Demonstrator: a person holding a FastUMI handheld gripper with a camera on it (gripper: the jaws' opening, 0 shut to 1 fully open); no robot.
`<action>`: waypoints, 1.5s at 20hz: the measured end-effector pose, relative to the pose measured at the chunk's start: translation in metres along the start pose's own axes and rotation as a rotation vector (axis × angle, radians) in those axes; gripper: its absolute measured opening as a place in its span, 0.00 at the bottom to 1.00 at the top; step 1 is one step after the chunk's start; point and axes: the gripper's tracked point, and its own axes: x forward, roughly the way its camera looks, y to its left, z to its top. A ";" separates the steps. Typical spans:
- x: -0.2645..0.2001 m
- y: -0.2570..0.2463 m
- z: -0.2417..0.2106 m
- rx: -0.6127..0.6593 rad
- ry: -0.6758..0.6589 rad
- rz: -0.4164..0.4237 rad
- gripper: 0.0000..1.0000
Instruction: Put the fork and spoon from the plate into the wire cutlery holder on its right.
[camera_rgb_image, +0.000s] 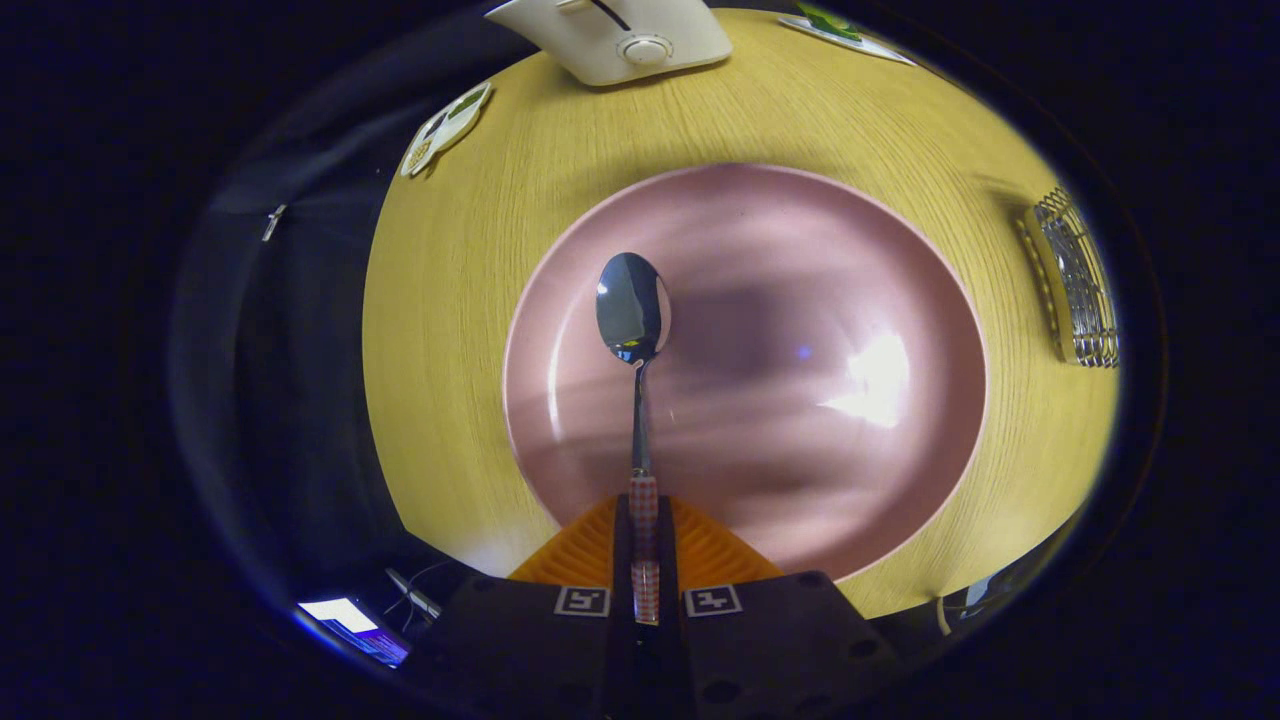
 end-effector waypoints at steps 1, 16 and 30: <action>-0.004 0.002 0.002 -0.004 -0.004 0.023 0.12; -0.197 -0.057 0.045 -0.242 -0.050 0.047 0.12; -0.265 -0.203 0.041 -0.226 0.409 -0.217 0.12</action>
